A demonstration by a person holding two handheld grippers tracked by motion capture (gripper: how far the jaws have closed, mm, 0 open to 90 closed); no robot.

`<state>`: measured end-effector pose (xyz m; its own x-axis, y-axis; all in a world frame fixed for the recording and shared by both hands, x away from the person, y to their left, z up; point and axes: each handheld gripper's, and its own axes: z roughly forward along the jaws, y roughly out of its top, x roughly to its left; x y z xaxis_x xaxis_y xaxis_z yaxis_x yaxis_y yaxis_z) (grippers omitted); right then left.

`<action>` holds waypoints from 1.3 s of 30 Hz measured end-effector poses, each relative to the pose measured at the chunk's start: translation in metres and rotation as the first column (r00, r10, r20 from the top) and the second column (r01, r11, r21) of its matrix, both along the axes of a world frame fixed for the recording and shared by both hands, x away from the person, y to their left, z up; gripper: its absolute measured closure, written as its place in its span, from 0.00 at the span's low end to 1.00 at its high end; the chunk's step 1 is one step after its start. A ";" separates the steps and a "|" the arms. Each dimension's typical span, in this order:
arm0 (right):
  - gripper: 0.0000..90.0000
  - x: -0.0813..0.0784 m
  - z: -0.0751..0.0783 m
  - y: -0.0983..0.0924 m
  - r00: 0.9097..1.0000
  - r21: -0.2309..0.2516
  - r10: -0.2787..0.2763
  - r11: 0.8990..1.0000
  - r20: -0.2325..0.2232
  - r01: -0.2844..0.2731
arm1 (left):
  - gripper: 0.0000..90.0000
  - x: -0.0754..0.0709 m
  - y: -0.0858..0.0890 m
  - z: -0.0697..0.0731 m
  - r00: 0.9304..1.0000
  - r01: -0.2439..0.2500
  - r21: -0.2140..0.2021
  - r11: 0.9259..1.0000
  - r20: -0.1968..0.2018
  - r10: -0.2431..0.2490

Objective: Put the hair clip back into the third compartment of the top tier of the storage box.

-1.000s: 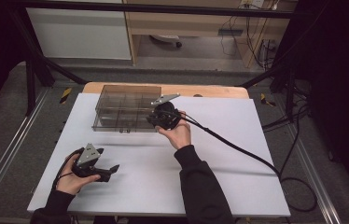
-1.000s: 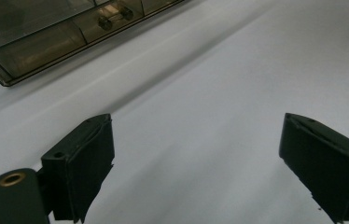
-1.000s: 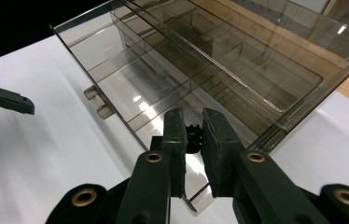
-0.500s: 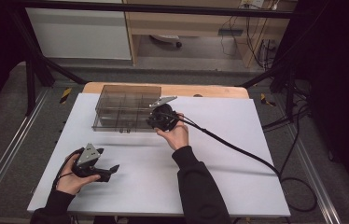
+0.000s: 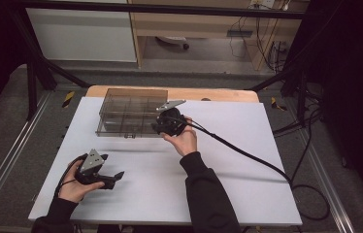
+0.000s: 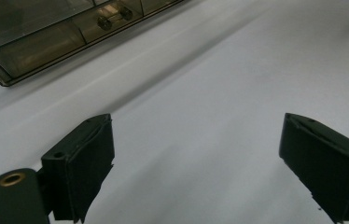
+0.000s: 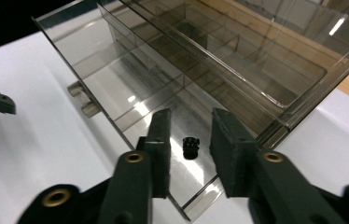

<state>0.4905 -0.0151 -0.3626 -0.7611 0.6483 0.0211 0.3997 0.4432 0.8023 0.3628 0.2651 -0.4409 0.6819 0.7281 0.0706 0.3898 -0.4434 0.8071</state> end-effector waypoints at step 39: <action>0.04 -0.048 0.019 -0.082 0.995 0.055 -0.091 0.995 0.033 0.089 | 0.11 0.000 0.000 0.000 1.000 0.002 -0.001 1.000 -0.005 -0.002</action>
<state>0.4421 -0.0970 -0.3434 -0.7008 0.7126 0.0316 0.4067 0.3628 0.8385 0.3631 0.2649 -0.4409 0.6838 0.7267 0.0662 0.3931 -0.4432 0.8056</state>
